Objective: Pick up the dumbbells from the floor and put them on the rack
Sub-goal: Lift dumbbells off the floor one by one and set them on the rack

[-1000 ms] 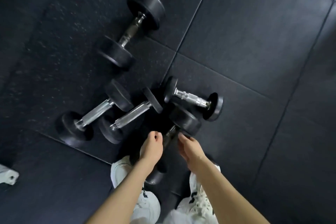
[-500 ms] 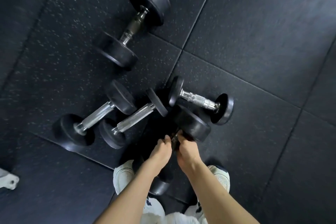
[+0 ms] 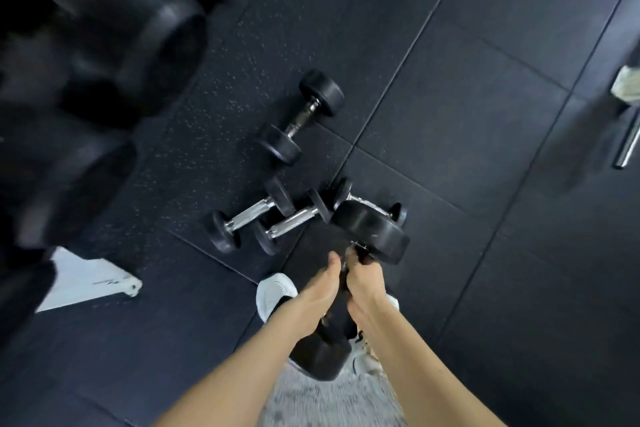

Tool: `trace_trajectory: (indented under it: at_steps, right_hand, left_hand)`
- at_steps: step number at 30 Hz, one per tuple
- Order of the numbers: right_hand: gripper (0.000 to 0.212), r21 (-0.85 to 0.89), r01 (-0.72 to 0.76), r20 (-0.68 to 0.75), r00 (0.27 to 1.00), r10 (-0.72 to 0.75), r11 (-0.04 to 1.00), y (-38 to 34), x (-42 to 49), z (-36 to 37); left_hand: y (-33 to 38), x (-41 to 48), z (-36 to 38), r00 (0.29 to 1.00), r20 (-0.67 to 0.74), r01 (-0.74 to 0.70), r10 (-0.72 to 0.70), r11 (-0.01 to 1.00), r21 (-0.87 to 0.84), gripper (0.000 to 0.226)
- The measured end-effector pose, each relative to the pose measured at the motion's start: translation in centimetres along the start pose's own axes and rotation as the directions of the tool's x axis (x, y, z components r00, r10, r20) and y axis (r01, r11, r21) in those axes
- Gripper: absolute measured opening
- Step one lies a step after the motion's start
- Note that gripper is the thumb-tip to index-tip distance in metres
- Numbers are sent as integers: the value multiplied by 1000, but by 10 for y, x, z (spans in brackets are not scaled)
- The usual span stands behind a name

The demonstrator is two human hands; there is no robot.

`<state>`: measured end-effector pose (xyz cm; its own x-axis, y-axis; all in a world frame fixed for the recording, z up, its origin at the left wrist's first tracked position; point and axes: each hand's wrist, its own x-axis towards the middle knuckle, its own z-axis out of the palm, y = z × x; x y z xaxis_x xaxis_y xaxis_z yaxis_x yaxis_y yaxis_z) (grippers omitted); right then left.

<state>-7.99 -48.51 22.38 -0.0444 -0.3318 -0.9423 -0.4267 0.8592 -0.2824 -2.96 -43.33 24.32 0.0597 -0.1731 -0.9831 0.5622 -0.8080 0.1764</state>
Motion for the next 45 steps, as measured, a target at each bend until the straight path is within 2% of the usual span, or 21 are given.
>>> trace_trajectory:
  at_steps: [3,5,7,11,18,20,25,28,31,34,37,42,45]
  right_hand:
    - [20,-55,65,38,997,-63,996,-40,-86,2]
    - [14,-82,121,66,991,-116,989,-68,-144,8]
    - [14,-108,183,94,980,-173,977,-96,-201,16]
    - [12,-154,301,161,947,-277,941,-145,-301,35]
    - [12,-267,448,262,886,-383,853,-217,-400,81]
    - [13,-302,491,297,863,-409,817,-235,-414,99]
    - [10,-362,587,405,799,-444,725,-273,-447,144]
    - [18,-355,627,508,752,-420,693,-288,-461,176]
    - [20,-424,734,615,663,-427,530,-296,-476,214]
    - [13,-469,788,654,613,-443,399,-295,-485,258]
    - [28,-501,802,661,597,-455,325,-285,-494,309]
    - [10,-515,812,710,584,-393,276,-259,-516,404]
    - [12,-530,809,728,588,-352,255,-245,-532,459]
  left_hand:
    - [28,-87,-10,999,-20,47,-49,995,-90,63]
    - [49,-145,-18,999,-22,21,-25,980,-199,65]
    - [70,-201,-30,999,-26,-37,31,953,-301,63]
    - [108,-307,-58,986,-13,-160,168,906,-391,59]
    - [165,-405,-115,950,-42,-285,309,804,-523,61]
    - [181,-425,-130,942,-46,-301,333,773,-559,67]
    - [213,-462,-166,927,-152,-354,343,662,-660,65]
    - [227,-474,-190,910,-220,-391,351,555,-734,66]
    - [234,-480,-221,903,-265,-403,339,452,-796,65]
    - [233,-485,-256,901,-288,-403,325,378,-834,68]
    - [229,-486,-301,899,-317,-409,303,321,-854,62]
    - [213,-488,-386,889,-349,-417,295,209,-885,61]
    - [202,-491,-441,893,-352,-402,280,148,-904,68]
